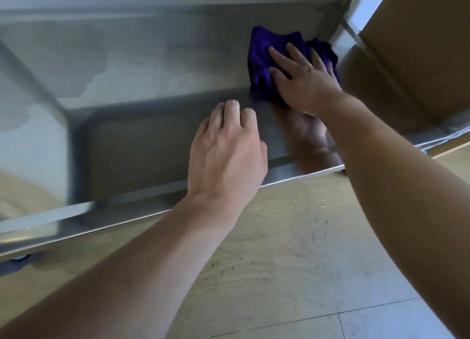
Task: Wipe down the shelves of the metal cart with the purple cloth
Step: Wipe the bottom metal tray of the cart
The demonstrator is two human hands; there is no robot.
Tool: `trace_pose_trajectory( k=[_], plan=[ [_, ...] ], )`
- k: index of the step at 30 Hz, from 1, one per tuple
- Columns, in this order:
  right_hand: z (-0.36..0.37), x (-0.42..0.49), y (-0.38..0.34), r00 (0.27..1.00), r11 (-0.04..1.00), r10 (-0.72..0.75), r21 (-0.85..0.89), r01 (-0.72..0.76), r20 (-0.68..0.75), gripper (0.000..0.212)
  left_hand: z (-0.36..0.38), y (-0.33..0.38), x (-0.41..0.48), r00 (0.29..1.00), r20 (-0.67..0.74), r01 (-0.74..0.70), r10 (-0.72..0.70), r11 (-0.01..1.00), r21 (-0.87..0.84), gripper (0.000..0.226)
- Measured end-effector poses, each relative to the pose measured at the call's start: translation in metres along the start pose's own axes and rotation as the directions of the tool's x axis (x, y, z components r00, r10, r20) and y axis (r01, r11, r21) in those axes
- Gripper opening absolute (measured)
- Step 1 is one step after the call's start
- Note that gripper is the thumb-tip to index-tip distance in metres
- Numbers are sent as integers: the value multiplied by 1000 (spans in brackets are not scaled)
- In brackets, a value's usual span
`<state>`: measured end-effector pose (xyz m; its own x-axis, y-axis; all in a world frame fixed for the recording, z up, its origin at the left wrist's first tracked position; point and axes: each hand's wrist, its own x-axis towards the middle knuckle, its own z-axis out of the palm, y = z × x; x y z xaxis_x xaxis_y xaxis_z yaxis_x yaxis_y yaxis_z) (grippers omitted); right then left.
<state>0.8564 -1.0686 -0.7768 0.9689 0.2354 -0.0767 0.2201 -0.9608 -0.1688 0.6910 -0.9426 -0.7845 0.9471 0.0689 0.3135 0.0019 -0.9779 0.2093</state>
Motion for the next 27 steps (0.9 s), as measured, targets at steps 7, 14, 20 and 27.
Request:
trace_pose_trajectory(
  k=[7, 14, 20, 27],
  plan=[
    [5, 43, -57, 995, 995, -87, -43, 89, 44, 54, 2, 1, 2, 1000, 7, 6, -6, 1000, 18, 22],
    [12, 0, -52, 966, 966, -257, -11, 257, -5, 54, 1, 1, 3, 1000, 0, 15, -15, 999, 37, 22],
    [0, -25, 28, 998, 1000, 15, -15, -16, -65, 52, 1, 0, 3, 1000, 18, 6, -7, 999, 38, 21],
    [-11, -5, 56, 980, 980, 200, -6, -200, -12, 52, 1, 0, 2, 1000, 14, -1, 1, 999, 34, 23]
  ],
)
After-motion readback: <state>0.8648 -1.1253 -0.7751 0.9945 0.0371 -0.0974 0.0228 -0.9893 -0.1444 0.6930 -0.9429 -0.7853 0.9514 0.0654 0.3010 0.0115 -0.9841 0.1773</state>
